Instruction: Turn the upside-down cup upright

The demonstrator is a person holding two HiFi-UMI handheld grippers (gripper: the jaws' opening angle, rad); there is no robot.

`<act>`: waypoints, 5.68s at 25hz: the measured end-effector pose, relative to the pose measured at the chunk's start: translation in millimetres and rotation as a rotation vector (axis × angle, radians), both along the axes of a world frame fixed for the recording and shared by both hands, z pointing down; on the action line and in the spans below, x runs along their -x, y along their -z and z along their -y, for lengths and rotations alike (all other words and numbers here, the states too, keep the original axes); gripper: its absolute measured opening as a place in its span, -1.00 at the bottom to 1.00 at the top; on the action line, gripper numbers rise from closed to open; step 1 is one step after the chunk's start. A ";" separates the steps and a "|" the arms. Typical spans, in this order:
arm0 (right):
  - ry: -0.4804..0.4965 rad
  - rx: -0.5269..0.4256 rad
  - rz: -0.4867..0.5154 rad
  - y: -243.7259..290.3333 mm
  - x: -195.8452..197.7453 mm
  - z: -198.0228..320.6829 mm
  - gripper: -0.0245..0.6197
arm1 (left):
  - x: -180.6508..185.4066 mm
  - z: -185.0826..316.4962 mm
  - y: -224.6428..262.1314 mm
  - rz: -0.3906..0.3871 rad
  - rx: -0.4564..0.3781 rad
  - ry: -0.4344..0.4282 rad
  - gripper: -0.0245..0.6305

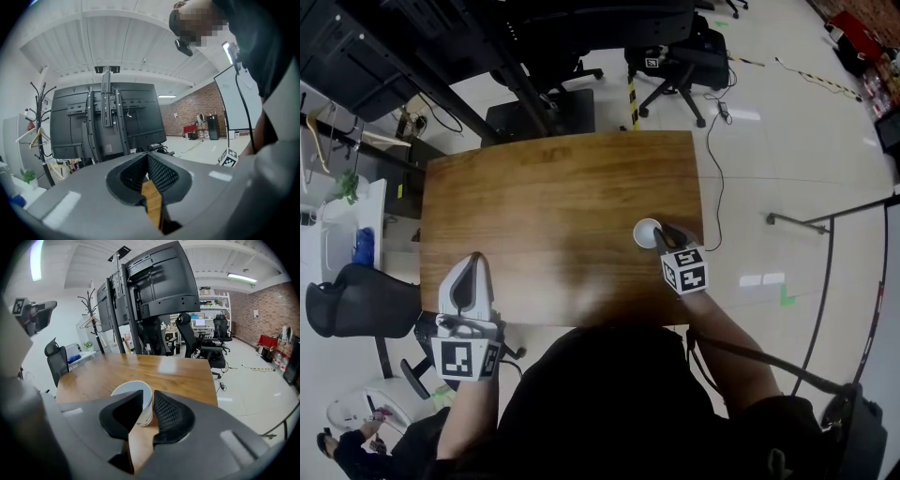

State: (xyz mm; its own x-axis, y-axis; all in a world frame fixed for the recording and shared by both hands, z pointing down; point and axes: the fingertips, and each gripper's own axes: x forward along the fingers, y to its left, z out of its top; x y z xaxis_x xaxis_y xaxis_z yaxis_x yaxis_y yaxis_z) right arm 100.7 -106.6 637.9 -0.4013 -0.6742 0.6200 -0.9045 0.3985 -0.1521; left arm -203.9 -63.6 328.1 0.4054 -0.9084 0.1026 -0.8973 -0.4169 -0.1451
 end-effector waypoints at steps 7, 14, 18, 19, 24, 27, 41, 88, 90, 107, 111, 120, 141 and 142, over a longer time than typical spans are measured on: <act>0.027 -0.062 -0.085 9.5 0.8 1.0 -0.86 | 1.9 1.0 4.2 0.006 -0.017 -0.001 -0.93; 0.102 -0.163 -0.417 25.7 -15.1 13.6 -0.86 | 12.4 -7.9 1.6 0.003 -0.014 0.019 -0.93; 0.152 -0.156 -0.478 18.3 1.6 7.3 -0.86 | 18.3 -13.2 5.1 0.004 -0.025 0.030 -0.93; 0.156 -0.155 -0.460 16.9 9.3 5.0 -0.86 | 20.3 -14.0 6.6 0.005 -0.031 0.032 -0.93; 0.177 -0.146 -0.312 3.9 48.0 -7.3 -0.81 | 30.1 -20.9 7.9 0.017 -0.030 0.055 -0.93; 0.135 -0.155 -0.226 -12.8 50.3 -7.2 -0.80 | 35.0 -26.7 6.4 0.016 -0.032 0.062 -0.93; 0.100 -0.162 -0.026 0.7 43.2 2.5 -0.60 | 54.5 -36.9 11.5 0.031 -0.037 0.120 -0.93; 0.335 -0.116 -0.101 21.3 45.8 -5.7 -0.83 | 35.0 -22.1 21.3 0.021 -0.054 0.095 -0.93; 0.346 -0.116 -0.113 22.7 49.5 -8.1 -0.86 | 37.2 -23.6 20.8 0.016 -0.062 0.092 -0.93; 0.356 -0.058 -0.160 5.2 66.4 -8.3 -0.88 | 43.8 -24.6 18.5 0.005 -0.052 0.095 -0.93; 0.367 -0.074 -0.131 11.6 70.9 -8.9 -0.76 | 49.5 -25.9 18.5 0.004 -0.050 0.107 -0.93; 0.149 -0.158 -0.079 27.2 31.4 18.4 -0.52 | 56.0 -29.4 17.7 0.004 -0.063 0.109 -0.93; 0.060 -0.029 0.072 3.8 25.2 22.9 -0.76 | 48.3 -25.7 22.6 0.022 -0.055 0.111 -0.93; 0.065 -0.046 0.056 6.7 24.0 23.2 -0.78 | 47.4 -25.4 22.3 0.020 -0.056 0.108 -0.93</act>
